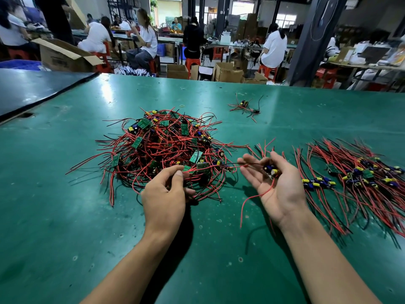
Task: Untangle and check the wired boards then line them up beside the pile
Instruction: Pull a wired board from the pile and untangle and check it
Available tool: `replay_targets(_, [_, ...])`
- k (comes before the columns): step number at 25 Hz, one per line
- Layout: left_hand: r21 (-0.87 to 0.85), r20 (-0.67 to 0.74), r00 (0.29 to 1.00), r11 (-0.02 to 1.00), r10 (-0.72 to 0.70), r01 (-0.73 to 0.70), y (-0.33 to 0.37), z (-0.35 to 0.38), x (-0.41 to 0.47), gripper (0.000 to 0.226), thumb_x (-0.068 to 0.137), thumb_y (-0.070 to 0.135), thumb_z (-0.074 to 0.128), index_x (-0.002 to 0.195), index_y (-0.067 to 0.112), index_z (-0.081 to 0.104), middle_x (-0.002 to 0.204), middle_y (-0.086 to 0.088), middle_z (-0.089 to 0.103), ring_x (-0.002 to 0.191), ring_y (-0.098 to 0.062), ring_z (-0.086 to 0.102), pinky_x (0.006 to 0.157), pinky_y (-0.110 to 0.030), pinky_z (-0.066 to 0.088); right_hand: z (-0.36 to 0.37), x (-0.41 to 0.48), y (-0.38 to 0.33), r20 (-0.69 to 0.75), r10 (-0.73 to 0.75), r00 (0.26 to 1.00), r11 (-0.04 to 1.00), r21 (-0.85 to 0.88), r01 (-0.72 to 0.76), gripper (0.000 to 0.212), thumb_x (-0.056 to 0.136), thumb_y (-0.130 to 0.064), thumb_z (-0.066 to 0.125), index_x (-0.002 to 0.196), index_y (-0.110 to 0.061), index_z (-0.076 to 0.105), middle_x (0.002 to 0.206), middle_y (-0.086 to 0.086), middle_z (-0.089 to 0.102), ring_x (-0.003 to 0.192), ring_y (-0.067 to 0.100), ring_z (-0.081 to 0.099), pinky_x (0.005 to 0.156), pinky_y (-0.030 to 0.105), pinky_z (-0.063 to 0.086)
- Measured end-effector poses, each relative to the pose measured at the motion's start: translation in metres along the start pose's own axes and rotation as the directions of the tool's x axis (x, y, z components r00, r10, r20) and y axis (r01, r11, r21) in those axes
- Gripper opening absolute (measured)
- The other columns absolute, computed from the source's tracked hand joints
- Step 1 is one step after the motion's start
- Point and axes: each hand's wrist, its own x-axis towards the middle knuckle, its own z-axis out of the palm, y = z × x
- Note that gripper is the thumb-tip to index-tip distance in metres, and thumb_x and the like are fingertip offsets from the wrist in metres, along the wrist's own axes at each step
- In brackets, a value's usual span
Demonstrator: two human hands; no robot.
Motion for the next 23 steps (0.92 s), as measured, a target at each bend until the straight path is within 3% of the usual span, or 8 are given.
replay_targets(2, [0.042,0.009,1.000,0.999,0.012,-0.012,0.000,0.000,-0.001,0.018,0.097,0.014,0.057,0.099,0.024,0.072,0.083,0.005,0.073,0.063,-0.019,0.072,0.066,-0.045,0.061,0.002,-0.001,-0.003,0.005,-0.164,0.986,0.986,0.009,0.164,0.037,0.105,-0.023,0.044,0.070,-0.012,0.049,0.090,0.021,0.073,0.091,0.034,0.074,0.079,0.036,0.062])
replay_targets(4, [0.081,0.014,0.999,0.996,0.034,-0.035,0.001,0.000,-0.002,0.018,0.095,0.014,0.060,0.097,0.026,0.073,0.077,0.008,0.072,0.066,-0.015,0.071,0.070,-0.042,0.061,0.003,-0.003,-0.008,0.040,-0.204,0.978,0.973,0.120,0.198,0.039,0.105,-0.024,0.044,0.069,-0.011,0.050,0.088,0.020,0.074,0.092,0.035,0.074,0.079,0.036,0.062])
replay_targets(8, [0.318,0.016,0.963,0.911,0.270,-0.261,0.006,-0.001,-0.007,0.013,0.088,0.024,0.069,0.098,0.031,0.071,0.096,0.009,0.061,0.072,-0.002,0.056,0.071,-0.020,0.049,0.007,-0.005,-0.006,0.121,-0.109,0.987,0.983,0.162,0.089,0.041,0.106,-0.030,0.039,0.075,-0.010,0.056,0.096,0.024,0.073,0.099,0.038,0.071,0.088,0.042,0.060])
replay_targets(12, [0.350,0.150,0.876,0.804,0.459,-0.481,0.011,0.003,-0.016,0.001,0.086,0.019,0.073,0.087,0.019,0.074,0.080,0.008,0.064,0.072,-0.005,0.058,0.068,-0.022,0.047,0.016,-0.010,0.015,0.221,-0.006,0.975,1.000,0.026,0.000,0.043,0.107,-0.034,0.035,0.087,-0.007,0.062,0.104,0.023,0.072,0.100,0.034,0.072,0.093,0.041,0.057])
replay_targets(14, [0.224,0.273,0.893,0.879,0.358,-0.421,0.011,0.008,-0.021,0.008,0.090,0.017,0.069,0.084,0.017,0.075,0.069,0.008,0.069,0.062,-0.006,0.062,0.060,-0.026,0.049,0.019,-0.013,0.025,0.265,0.047,0.963,0.998,-0.061,-0.032,0.044,0.107,-0.037,0.033,0.097,-0.007,0.064,0.111,0.019,0.073,0.102,0.029,0.072,0.092,0.038,0.057])
replay_targets(17, [0.042,0.383,0.913,0.984,0.142,-0.170,0.013,0.013,-0.024,0.015,0.095,0.017,0.061,0.094,0.015,0.076,0.077,0.003,0.075,0.058,-0.001,0.060,0.055,-0.017,0.045,0.024,-0.019,0.035,0.297,0.146,0.944,0.978,-0.189,-0.092,0.045,0.099,-0.045,0.038,0.108,-0.011,0.066,0.120,0.012,0.072,0.106,0.025,0.068,0.079,0.031,0.055])
replay_targets(19, [-0.072,0.403,0.914,0.997,0.046,-0.018,0.014,0.013,-0.023,0.014,0.094,0.015,0.062,0.099,0.014,0.075,0.082,-0.004,0.075,0.059,-0.005,0.060,0.053,-0.019,0.046,0.026,-0.023,0.039,0.312,0.222,0.924,0.958,-0.247,-0.146,0.048,0.099,-0.048,0.037,0.112,-0.015,0.068,0.122,0.006,0.072,0.101,0.023,0.062,0.071,0.030,0.052])
replay_targets(23, [-0.207,0.421,0.906,0.968,-0.045,0.144,0.016,0.014,-0.019,0.016,0.083,0.011,0.072,0.099,0.010,0.075,0.082,-0.005,0.074,0.065,-0.010,0.063,0.056,-0.021,0.049,0.027,-0.025,0.042,0.364,0.296,0.883,0.941,-0.269,-0.205,0.047,0.102,-0.046,0.036,0.117,-0.016,0.068,0.127,0.007,0.070,0.091,0.021,0.066,0.078,0.037,0.052])
